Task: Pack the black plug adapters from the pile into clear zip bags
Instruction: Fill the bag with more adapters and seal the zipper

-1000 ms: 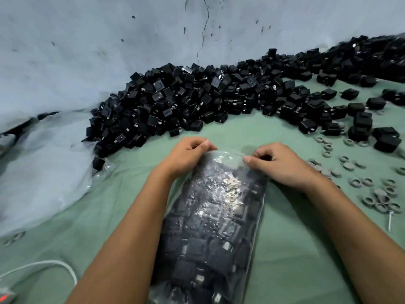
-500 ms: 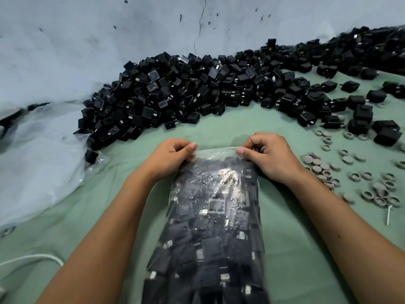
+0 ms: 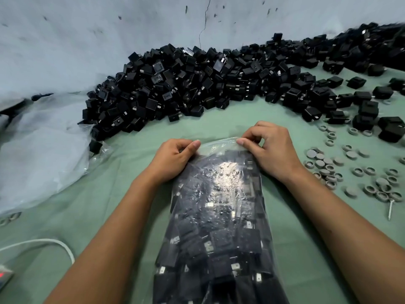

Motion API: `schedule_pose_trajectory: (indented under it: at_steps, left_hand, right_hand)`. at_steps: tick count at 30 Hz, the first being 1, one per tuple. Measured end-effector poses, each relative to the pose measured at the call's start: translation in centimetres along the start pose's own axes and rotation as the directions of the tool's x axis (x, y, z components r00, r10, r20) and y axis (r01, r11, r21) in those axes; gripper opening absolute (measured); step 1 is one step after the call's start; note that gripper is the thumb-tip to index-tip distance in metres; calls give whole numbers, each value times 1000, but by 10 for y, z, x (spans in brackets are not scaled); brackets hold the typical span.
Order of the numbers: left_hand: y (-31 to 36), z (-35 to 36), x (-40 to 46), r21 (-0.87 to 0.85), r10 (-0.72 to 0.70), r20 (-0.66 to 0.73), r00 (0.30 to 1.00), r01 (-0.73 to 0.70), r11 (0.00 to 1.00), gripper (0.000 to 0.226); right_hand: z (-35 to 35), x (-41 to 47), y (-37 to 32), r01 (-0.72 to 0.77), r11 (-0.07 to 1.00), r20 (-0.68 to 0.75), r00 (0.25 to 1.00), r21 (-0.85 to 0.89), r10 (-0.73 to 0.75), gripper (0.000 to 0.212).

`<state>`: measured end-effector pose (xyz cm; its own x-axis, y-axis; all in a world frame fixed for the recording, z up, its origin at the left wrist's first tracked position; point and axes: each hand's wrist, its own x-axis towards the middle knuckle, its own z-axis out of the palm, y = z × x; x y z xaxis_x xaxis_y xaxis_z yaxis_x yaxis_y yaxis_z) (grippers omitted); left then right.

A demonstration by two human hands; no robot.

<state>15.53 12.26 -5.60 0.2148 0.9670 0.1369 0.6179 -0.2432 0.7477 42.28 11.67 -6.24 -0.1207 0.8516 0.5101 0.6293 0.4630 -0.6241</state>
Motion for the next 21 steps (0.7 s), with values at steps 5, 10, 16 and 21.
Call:
schedule_pose_trajectory:
  at_steps: [5, 10, 16, 21]
  left_hand:
    - [1, -2, -3, -74, -64, -29, 998, 61, 995, 63]
    - [0, -9, -4, -88, -119, -33, 992, 116, 989, 89]
    - [9, -12, 4, 49, -54, -60, 997, 57, 997, 66]
    - [36, 6, 22, 76, 56, 66, 996, -61, 995, 58]
  right_hand:
    - [3, 1, 1, -31, 999, 25, 999, -26, 31, 20]
    - [4, 3, 3, -120, 992, 63, 990, -48, 123, 48]
    - [3, 2, 1, -161, 985, 158, 976, 58, 150, 26]
    - [3, 2, 4, -196, 975, 159, 971, 107, 178, 13]
